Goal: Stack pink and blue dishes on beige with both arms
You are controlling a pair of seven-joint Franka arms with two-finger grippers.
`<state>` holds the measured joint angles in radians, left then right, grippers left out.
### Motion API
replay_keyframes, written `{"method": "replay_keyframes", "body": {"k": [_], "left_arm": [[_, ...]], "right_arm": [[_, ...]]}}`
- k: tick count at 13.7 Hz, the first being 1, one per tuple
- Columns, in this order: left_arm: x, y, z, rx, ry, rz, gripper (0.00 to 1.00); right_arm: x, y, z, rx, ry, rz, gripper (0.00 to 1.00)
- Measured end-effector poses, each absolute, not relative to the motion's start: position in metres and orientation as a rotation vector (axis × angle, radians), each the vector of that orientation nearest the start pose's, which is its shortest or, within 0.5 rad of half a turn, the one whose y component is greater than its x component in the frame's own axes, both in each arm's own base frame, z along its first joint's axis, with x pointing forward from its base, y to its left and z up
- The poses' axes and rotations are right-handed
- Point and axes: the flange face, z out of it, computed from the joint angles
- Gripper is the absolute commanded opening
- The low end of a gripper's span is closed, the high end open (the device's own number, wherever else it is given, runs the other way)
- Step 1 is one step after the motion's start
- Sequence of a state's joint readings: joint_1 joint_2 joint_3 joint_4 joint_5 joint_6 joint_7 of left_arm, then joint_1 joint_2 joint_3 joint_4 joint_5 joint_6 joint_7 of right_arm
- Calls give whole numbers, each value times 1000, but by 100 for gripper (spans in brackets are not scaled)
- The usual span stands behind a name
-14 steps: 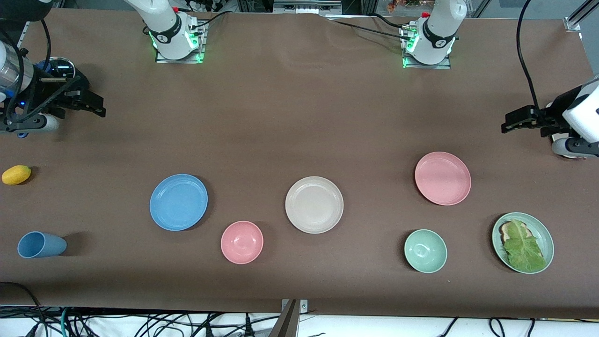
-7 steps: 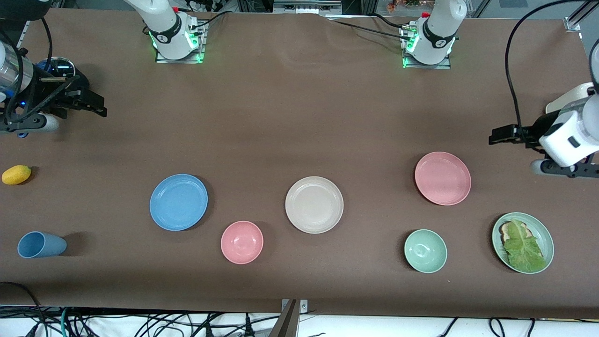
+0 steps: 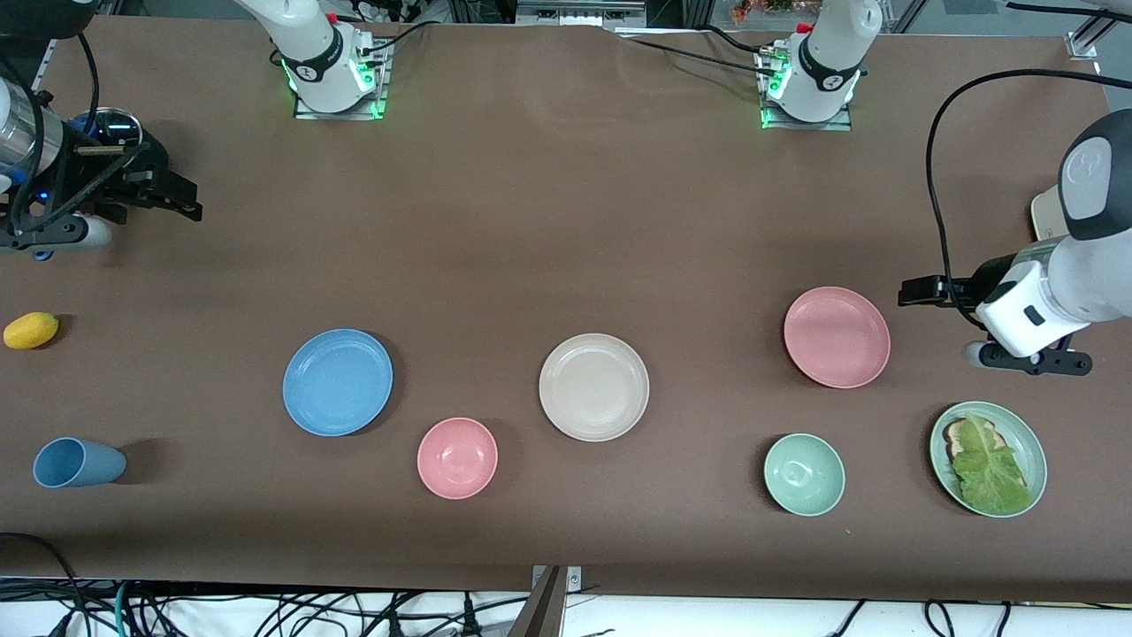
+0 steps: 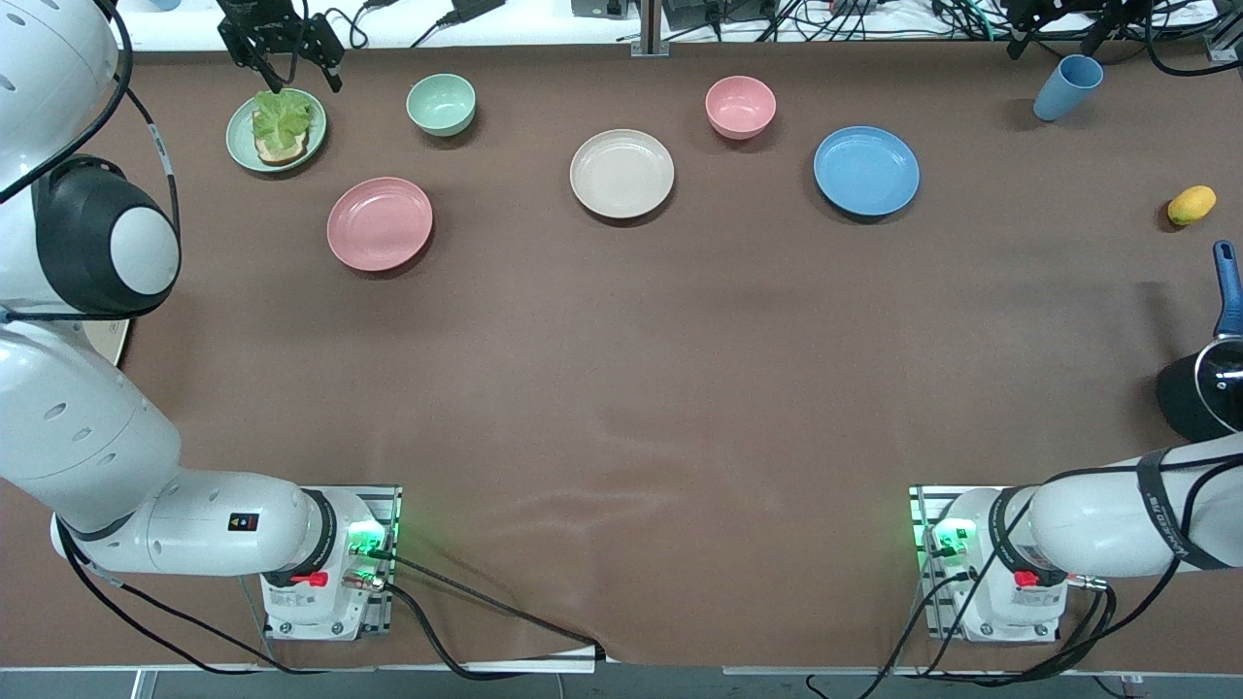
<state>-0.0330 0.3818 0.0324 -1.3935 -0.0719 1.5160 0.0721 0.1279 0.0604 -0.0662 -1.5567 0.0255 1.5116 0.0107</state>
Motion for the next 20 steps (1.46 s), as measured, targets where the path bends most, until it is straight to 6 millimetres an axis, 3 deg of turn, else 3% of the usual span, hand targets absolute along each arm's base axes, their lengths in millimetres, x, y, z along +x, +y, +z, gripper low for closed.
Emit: {"method": "replay_keyframes", "body": {"k": [4, 8, 12, 15, 20], "left_arm": [[653, -15, 436, -3171, 113, 488, 100], [660, -10, 413, -3169, 97, 495, 100], [667, 31, 370, -3183, 22, 430, 100], [667, 50, 357, -3194, 61, 384, 100], [657, 81, 318, -3204, 86, 330, 100]], "right_arm": [[564, 39, 593, -3119, -80, 165, 100], [564, 38, 592, -3118, -79, 166, 100], [564, 36, 593, -3119, -73, 162, 100], [565, 32, 593, -3119, -62, 159, 100], [565, 32, 593, -3119, -60, 157, 100]]}}
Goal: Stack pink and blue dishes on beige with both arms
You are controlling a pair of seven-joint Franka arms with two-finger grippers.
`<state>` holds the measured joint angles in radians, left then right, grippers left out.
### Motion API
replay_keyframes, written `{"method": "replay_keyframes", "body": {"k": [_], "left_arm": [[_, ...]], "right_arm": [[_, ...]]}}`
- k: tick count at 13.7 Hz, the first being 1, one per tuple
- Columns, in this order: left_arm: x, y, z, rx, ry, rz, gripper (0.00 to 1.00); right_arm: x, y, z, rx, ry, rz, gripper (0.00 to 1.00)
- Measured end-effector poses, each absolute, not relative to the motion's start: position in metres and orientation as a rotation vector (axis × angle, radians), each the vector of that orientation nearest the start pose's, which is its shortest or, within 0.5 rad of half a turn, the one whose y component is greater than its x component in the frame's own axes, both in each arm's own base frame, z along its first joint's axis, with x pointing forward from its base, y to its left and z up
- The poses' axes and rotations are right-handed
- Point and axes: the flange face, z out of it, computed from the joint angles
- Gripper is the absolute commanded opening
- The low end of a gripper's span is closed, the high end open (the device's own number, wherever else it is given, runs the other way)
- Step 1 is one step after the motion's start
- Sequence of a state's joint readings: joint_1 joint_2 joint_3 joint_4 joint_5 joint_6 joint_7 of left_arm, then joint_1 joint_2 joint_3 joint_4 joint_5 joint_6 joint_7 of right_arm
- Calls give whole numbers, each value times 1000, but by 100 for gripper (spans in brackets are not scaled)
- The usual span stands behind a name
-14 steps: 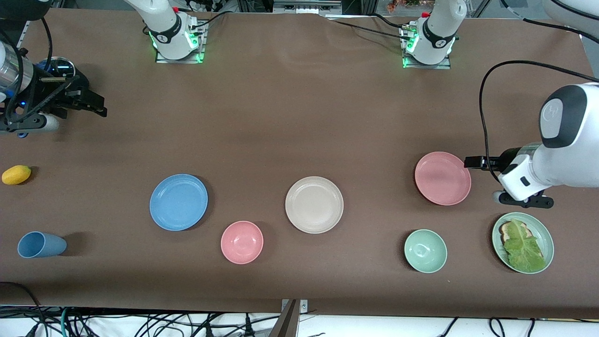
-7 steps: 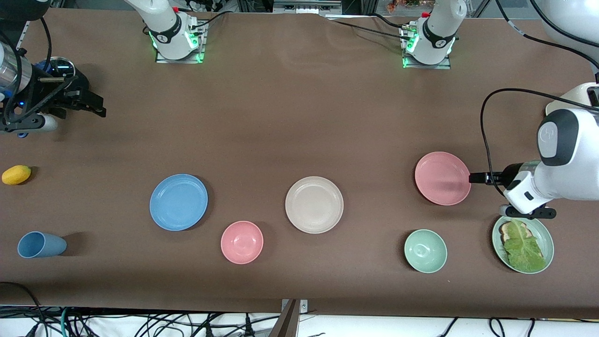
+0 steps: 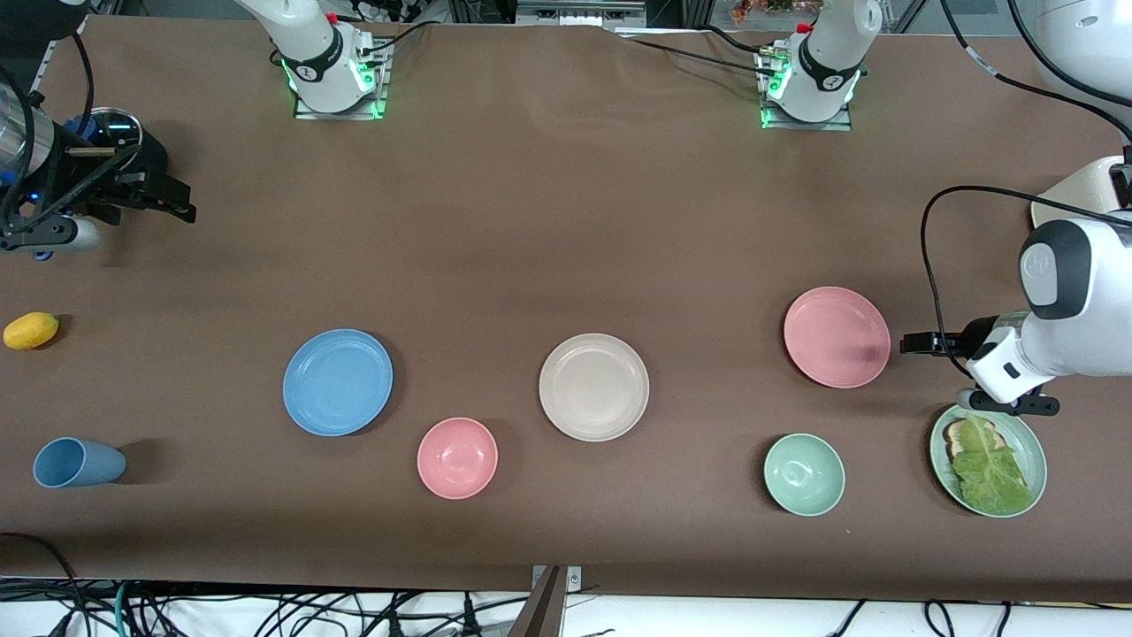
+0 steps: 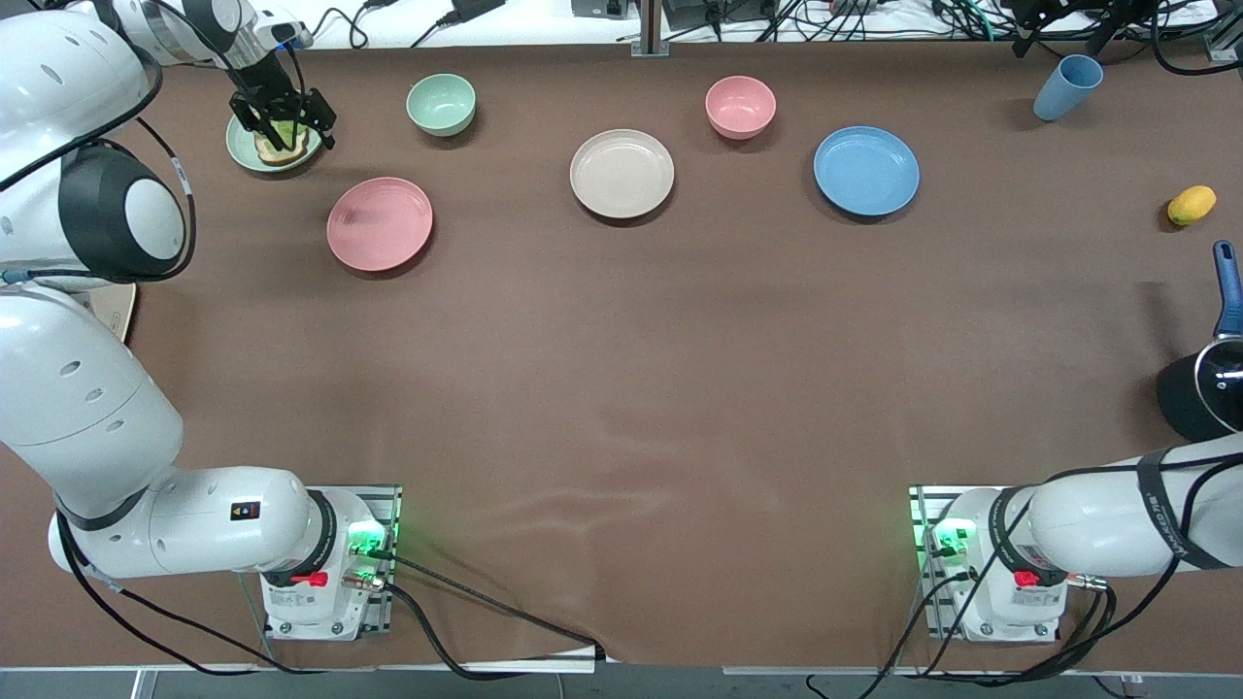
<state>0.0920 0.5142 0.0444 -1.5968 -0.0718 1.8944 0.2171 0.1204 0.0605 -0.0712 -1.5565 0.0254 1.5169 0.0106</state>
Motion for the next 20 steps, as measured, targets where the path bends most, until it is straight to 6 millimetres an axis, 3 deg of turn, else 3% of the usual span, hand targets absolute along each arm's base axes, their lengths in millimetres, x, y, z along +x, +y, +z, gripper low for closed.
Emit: {"method": "replay_keyframes", "body": {"k": [12, 20], "left_arm": [[625, 87, 228, -3224, 39, 226, 100], [606, 87, 199, -3262, 66, 158, 100]], "right_arm": [[569, 32, 596, -3123, -61, 97, 100], [570, 32, 588, -3127, 3, 86, 100]]}}
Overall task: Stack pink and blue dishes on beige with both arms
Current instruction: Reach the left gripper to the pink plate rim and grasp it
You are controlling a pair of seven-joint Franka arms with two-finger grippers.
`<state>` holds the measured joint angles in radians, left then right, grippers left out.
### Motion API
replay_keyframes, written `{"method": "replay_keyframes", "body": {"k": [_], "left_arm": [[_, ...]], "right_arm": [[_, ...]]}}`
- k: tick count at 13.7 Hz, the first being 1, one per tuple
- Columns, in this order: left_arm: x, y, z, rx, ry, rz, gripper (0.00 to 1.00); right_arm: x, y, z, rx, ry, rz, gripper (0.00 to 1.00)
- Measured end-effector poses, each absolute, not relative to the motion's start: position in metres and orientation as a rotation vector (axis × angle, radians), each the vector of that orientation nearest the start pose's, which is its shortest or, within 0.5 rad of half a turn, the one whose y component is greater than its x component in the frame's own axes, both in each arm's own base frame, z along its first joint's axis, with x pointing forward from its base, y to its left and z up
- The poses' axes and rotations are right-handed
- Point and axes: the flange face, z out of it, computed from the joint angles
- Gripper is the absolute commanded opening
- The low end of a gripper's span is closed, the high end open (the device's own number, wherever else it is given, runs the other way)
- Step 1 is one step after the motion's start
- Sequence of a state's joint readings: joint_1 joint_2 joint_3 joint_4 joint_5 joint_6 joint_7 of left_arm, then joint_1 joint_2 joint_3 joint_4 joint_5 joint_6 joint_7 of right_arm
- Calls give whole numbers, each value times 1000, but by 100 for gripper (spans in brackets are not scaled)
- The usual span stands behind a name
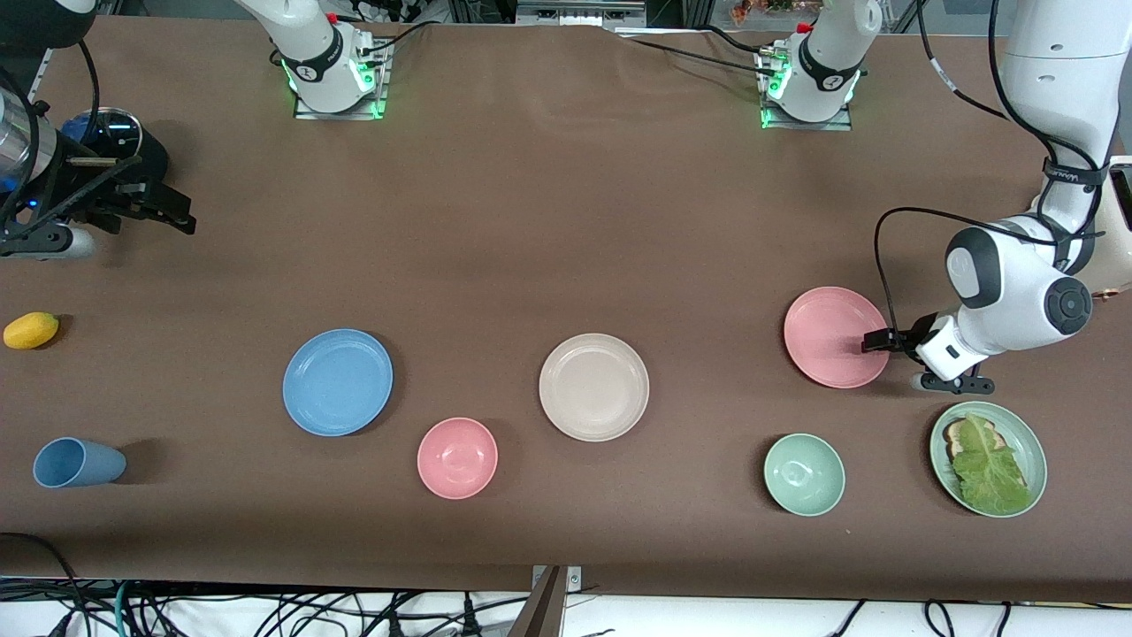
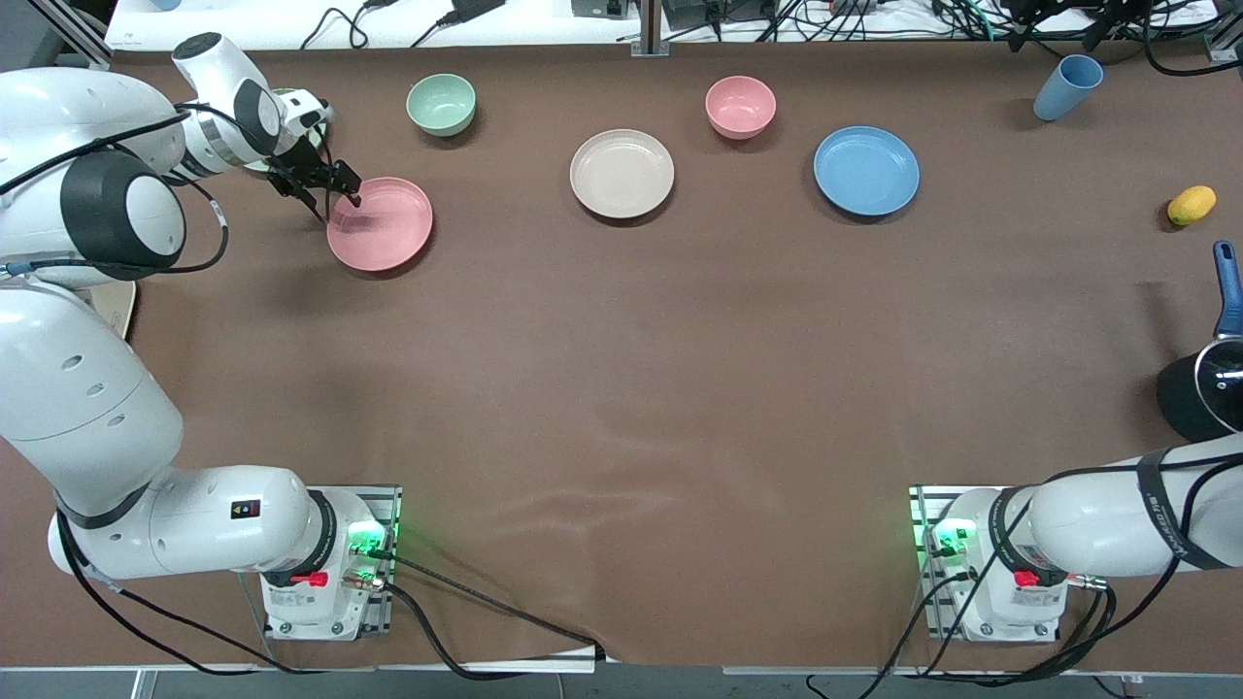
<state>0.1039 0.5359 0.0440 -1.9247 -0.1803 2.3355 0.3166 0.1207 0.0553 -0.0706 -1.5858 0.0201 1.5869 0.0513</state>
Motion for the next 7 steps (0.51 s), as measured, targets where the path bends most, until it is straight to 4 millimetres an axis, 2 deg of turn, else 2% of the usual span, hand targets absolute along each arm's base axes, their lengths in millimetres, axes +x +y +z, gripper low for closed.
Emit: {"method": "replay_keyframes", "body": {"k": [2, 5, 7], "left_arm": [[603, 87, 196, -3262, 63, 159, 93], [602, 86, 193, -3269, 50, 160, 58], [602, 86, 191, -3270, 50, 164, 44]], "right_arm": [[567, 31, 585, -3126, 4, 67, 100], [565, 31, 588, -3125, 4, 51, 100], [565, 31, 588, -3125, 4, 50, 100]]}}
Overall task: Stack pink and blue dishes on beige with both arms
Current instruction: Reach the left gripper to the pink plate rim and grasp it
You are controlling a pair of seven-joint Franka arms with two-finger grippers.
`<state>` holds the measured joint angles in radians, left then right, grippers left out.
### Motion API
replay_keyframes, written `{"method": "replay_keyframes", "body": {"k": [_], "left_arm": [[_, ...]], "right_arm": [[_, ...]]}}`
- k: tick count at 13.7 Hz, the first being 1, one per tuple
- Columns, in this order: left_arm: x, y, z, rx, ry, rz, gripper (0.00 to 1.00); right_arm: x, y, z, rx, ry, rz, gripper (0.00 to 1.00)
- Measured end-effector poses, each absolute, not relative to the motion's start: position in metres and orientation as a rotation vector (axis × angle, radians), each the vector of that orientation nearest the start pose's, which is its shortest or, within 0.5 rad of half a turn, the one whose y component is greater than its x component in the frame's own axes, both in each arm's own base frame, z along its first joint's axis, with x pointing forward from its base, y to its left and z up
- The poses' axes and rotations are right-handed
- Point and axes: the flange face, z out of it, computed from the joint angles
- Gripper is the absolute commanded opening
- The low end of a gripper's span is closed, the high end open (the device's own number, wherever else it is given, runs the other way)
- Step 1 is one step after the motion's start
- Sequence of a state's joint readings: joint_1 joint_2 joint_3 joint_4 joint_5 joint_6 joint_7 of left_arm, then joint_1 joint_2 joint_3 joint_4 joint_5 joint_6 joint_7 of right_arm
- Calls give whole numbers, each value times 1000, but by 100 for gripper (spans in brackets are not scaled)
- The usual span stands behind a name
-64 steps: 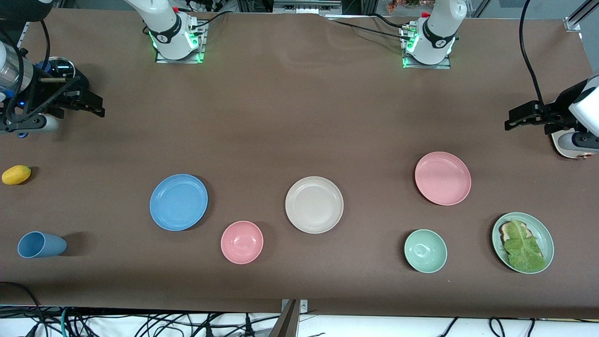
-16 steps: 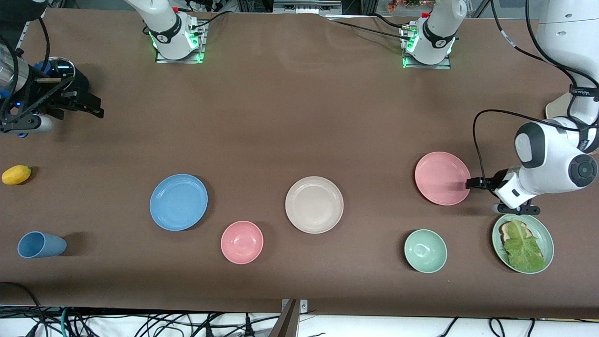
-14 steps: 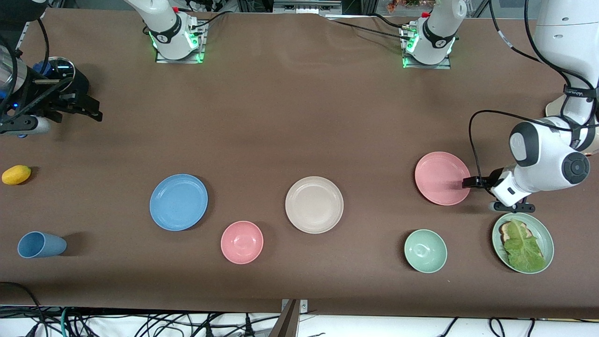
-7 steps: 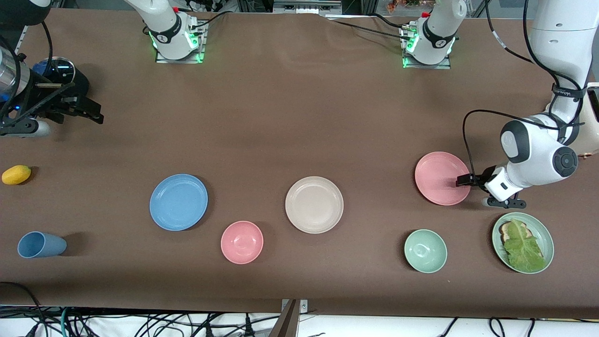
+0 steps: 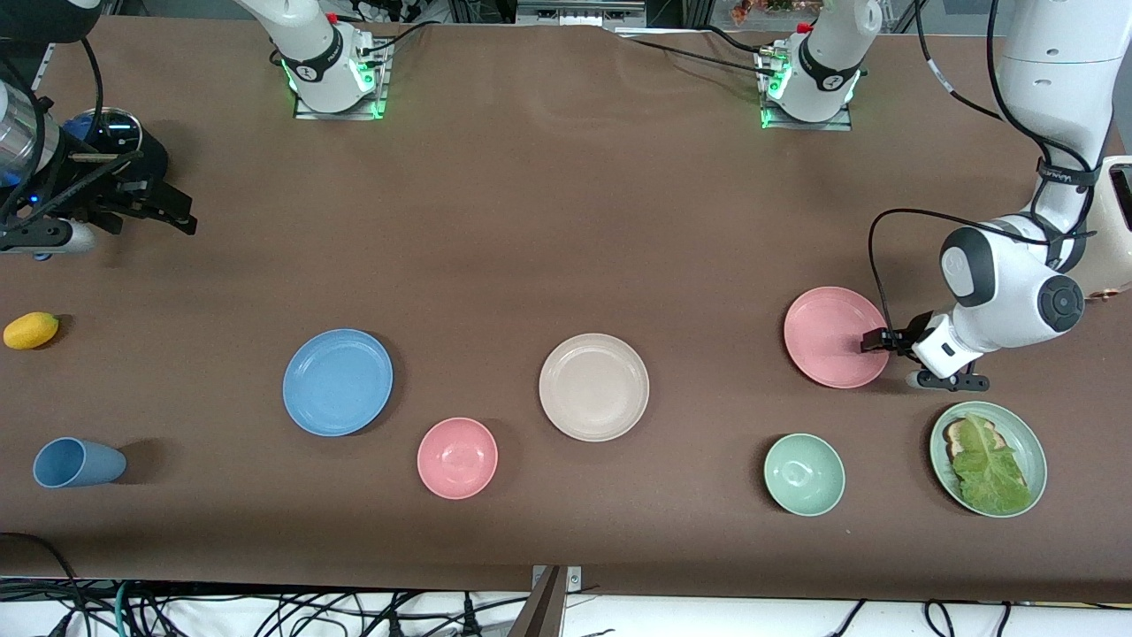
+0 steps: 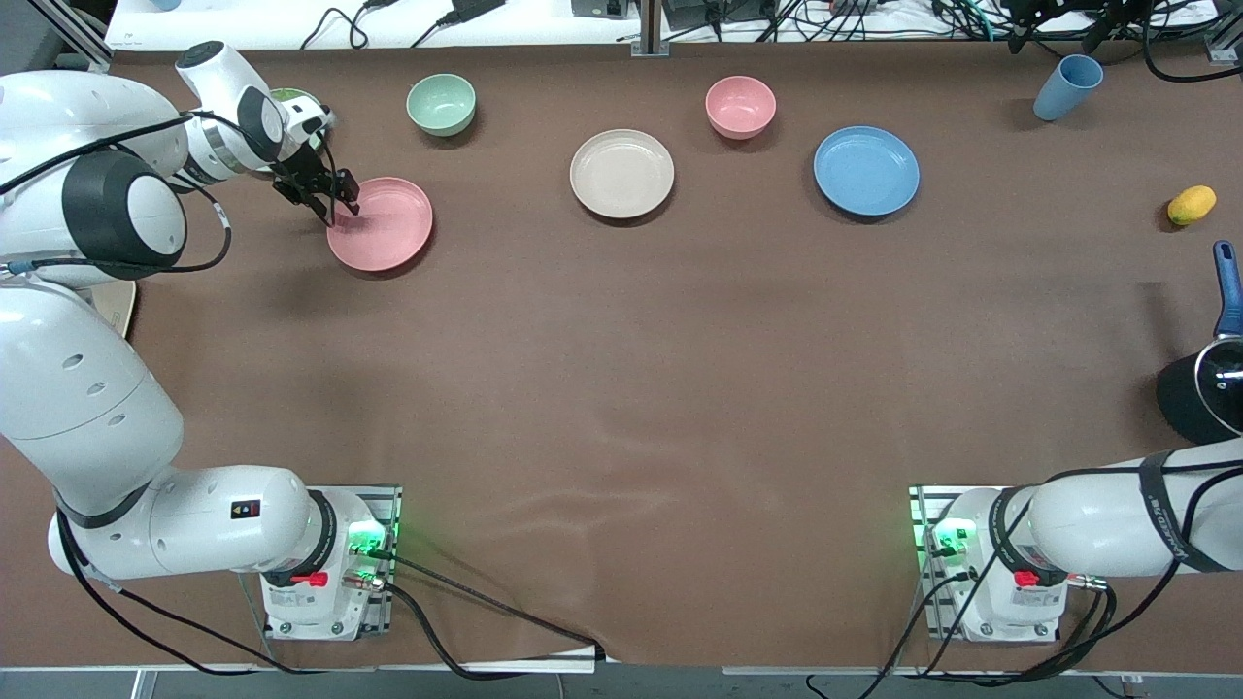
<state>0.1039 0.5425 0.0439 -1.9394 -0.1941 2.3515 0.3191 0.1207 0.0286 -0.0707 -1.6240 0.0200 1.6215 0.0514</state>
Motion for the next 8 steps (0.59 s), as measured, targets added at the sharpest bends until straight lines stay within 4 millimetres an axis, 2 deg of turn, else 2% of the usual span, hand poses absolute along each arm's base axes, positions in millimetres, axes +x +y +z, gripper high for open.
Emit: {"method": "replay_keyframes", "body": {"k": [3, 8], "left_arm": [[601, 86, 189, -3270, 50, 167, 0], [602, 86, 191, -3272, 56, 164, 0]], "right_arm": [[565, 31, 588, -3125, 4, 50, 100], [565, 30, 587, -3125, 6, 52, 100]]}}
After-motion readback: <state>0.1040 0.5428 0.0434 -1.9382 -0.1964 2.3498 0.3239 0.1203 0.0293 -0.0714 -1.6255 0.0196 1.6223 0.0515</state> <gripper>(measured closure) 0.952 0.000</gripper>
